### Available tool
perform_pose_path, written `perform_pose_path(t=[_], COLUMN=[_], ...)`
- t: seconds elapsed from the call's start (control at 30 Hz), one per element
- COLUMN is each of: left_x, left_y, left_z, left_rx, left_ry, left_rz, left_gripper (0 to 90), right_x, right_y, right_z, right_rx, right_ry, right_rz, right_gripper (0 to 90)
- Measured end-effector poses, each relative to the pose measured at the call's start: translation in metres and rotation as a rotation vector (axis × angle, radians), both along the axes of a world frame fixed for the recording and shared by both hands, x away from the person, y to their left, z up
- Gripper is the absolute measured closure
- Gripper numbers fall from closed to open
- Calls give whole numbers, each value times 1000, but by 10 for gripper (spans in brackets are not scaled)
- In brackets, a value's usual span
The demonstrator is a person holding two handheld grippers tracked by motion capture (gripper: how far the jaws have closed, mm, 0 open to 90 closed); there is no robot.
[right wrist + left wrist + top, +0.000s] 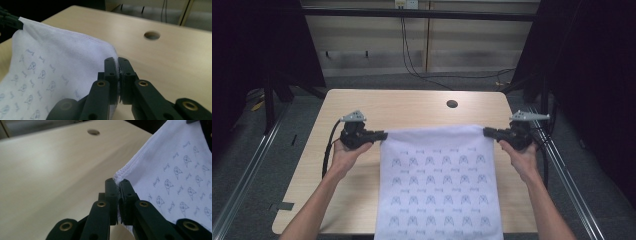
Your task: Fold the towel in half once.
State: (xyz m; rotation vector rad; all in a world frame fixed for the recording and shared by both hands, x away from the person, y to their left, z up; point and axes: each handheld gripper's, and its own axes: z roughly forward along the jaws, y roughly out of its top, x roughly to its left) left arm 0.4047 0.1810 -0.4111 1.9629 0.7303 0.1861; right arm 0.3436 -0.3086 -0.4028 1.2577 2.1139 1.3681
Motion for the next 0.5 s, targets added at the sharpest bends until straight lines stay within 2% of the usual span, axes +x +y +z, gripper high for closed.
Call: perform_pose_path(t=[0.03, 0.07, 0.1, 0.2, 0.27, 0.33, 0.4, 0.5], left_x=[6, 13, 19, 30, 29, 22, 9, -16], left_y=[0, 1, 1, -2, -6, -8, -14, -16], left_z=[11, 21, 30, 56, 69, 76, 75, 62], left_rx=[-18, -50, -74, -89, -92, -128, -92, -83], left_ry=[-24, -31, -45, -92, -130, -132, -150, -134], left_rz=[9, 20, 36, 55, 53, 27, -19, -77], left_gripper=[867, 867, 867, 868, 868, 868, 867, 867], right_x=[5, 10, 15, 29, 36, 36, 29, 11], right_y=[1, 0, -1, -6, -8, -10, -12, -10], right_z=[10, 19, 28, 51, 69, 84, 88, 76], right_rx=[1, 13, 39, 61, 60, 92, 119, 74], right_ry=[-19, -43, -63, -114, -147, -179, -182, -155], right_rz=[-13, -19, -30, -59, -66, -63, -51, -4], right_gripper=[869, 869, 869, 872, 873, 873, 873, 873])
